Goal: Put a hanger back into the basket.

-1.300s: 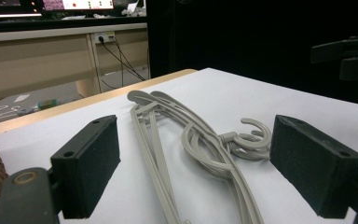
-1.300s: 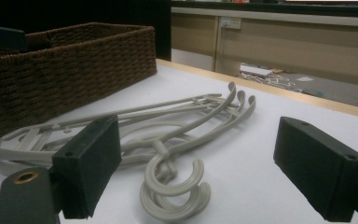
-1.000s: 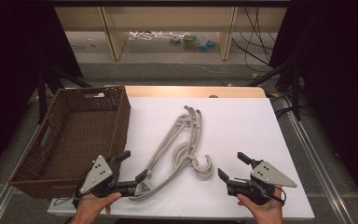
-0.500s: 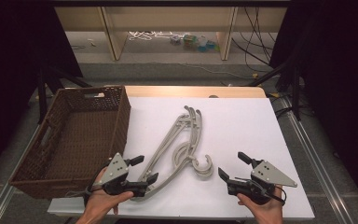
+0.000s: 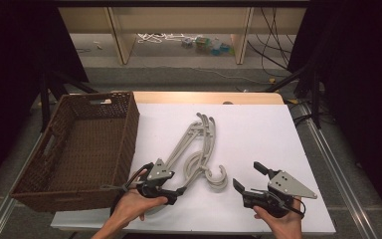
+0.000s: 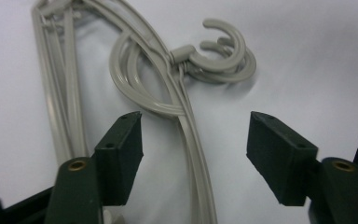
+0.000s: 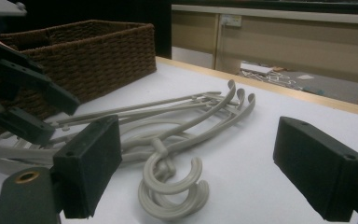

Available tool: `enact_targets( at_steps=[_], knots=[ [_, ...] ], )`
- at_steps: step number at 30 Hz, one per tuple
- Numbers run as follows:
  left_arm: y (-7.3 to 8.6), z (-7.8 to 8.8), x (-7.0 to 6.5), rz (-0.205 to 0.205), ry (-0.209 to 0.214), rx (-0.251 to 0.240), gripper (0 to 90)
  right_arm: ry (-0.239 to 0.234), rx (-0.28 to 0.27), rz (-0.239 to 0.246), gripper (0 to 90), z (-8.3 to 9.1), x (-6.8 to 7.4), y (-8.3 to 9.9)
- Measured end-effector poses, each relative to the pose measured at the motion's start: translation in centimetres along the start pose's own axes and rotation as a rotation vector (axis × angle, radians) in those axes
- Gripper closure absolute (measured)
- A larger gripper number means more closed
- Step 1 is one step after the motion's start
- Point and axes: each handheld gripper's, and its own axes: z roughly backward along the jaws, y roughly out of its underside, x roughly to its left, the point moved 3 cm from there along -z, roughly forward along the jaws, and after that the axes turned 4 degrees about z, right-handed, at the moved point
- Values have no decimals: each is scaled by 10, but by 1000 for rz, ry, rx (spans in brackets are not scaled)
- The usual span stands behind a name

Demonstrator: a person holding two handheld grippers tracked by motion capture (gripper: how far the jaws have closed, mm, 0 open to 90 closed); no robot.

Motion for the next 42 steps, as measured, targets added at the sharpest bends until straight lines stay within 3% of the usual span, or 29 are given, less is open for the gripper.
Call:
enact_targets(
  at_steps=[6, 8, 15, 16, 18, 22, 23, 25, 26, 27, 28, 30, 33, 36, 37, 42],
  knots=[
    [-4, -17, 1, 18, 4, 74, 385, 5, -4, 0, 162, 0, -2, 0],
    [-4, -20, 3, 7, 8, 87, 395, 1, -10, 0, 162, -1, -2, 1],
    [-2, -33, 9, 57, 23, 166, 449, -5, 13, 0, 162, -1, -2, 2],
    [-2, -33, 9, 57, 23, 166, 451, -5, 13, 0, 162, -1, -2, 2],
    [-3, -32, 11, 39, 27, 215, 465, -7, 17, 1, 162, -2, -2, 2],
    [-5, -36, 8, 56, 39, 237, 505, -9, 3, -1, 164, -3, -1, 2],
    [-5, -36, 9, 33, 44, 266, 508, -12, 3, -1, 164, -3, -1, 2],
    [-6, -38, 9, 32, 52, 269, 545, -19, 20, 0, 164, -3, 0, 2],
    [-6, -41, 6, 66, 50, 233, 545, -19, 20, 0, 164, -3, 0, 2],
    [-7, -40, 8, 30, 54, 271, 572, -14, 16, 0, 166, -3, -1, 2],
    [-7, -43, 5, 63, 44, 254, 584, -18, 17, -1, 167, -3, -1, 2],
    [-8, -44, 6, 57, 47, 265, 590, -18, 24, 1, 166, -3, -1, 2],
    [-8, -50, 9, 81, 56, 279, 630, -18, 30, 2, 170, -2, -1, 2],
    [-8, -52, 9, 81, 55, 288, 681, -20, 30, -10, 172, -3, 1, 3],
    [-9, -51, 12, 50, 57, 305, 708, -20, 21, -1, 173, -3, 0, 2],
    [-9, -51, 15, 61, 61, 305, 750, -19, 26, -4, 175, -3, 0, 3]
  ],
)
